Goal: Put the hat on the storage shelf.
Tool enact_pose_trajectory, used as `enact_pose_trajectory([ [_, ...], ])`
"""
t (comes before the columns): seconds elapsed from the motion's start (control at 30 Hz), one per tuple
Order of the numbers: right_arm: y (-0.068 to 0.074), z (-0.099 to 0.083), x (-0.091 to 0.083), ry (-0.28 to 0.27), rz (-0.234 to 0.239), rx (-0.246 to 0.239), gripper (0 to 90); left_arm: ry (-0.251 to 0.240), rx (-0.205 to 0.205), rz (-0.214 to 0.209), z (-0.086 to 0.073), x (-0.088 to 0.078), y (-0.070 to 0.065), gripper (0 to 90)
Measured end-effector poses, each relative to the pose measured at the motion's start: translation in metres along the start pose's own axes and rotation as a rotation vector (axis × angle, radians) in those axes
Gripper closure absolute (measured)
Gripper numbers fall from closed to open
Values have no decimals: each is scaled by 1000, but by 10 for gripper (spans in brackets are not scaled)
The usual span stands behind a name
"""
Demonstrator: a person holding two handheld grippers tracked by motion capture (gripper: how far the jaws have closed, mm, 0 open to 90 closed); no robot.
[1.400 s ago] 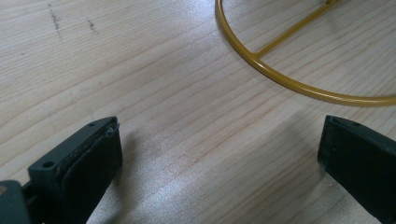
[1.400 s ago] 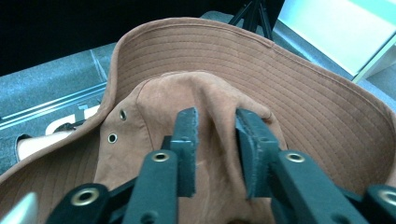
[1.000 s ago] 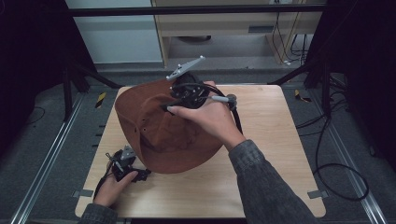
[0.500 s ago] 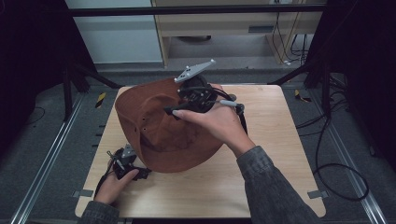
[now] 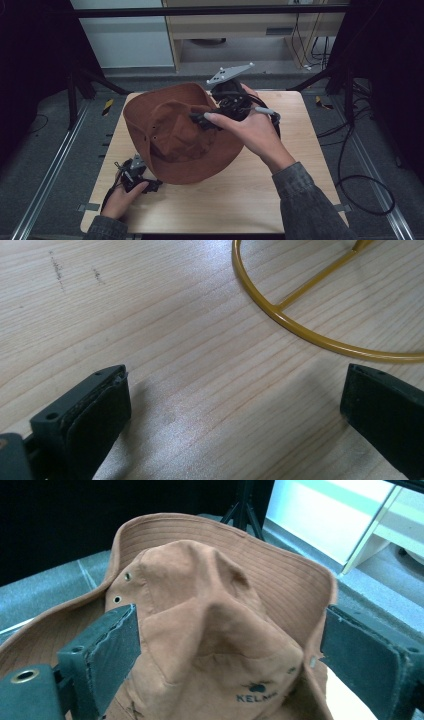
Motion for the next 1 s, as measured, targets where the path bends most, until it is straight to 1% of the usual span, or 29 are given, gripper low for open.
enact_pose_trajectory([
  [0.07, -5, -3, -2, -2, -3, 4, 72, 0, 0, 0, 0, 0, 0, 0],
  [0.27, -21, -19, -5, 0, -19, 12, 70, -4, 0, 1, 0, 0, 0, 0],
  [0.47, -43, -43, -15, -12, -64, 63, 83, -4, 0, 2, 0, 0, 0, 0],
  [0.6, -58, -63, -19, 7, -97, 88, 73, -4, -1, 4, 0, 0, 0, 0],
  [0.73, -72, -80, -26, -1, -127, 123, 76, -2, -2, 2, 0, 0, 0, 0],
  [0.87, -86, -95, -34, -6, -160, 149, 104, -2, -3, 3, 0, 0, 0, 0],
  [0.93, -93, -105, -38, -10, -180, 153, 122, -2, -3, 3, 0, 0, 0, 0],
  [1.0, -100, -117, -42, -15, -209, 163, 141, -2, -3, 3, 0, 0, 0, 0],
])
Point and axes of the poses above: each handheld gripper's, and its own axes: x roughly forward along the jaws, z roughly out of its top, y roughly to its left, the point moved 5 cm from there along x, roughly forward along the jaws, and after that the axes turned 14 degrees about -z, right-handed, at the moved point
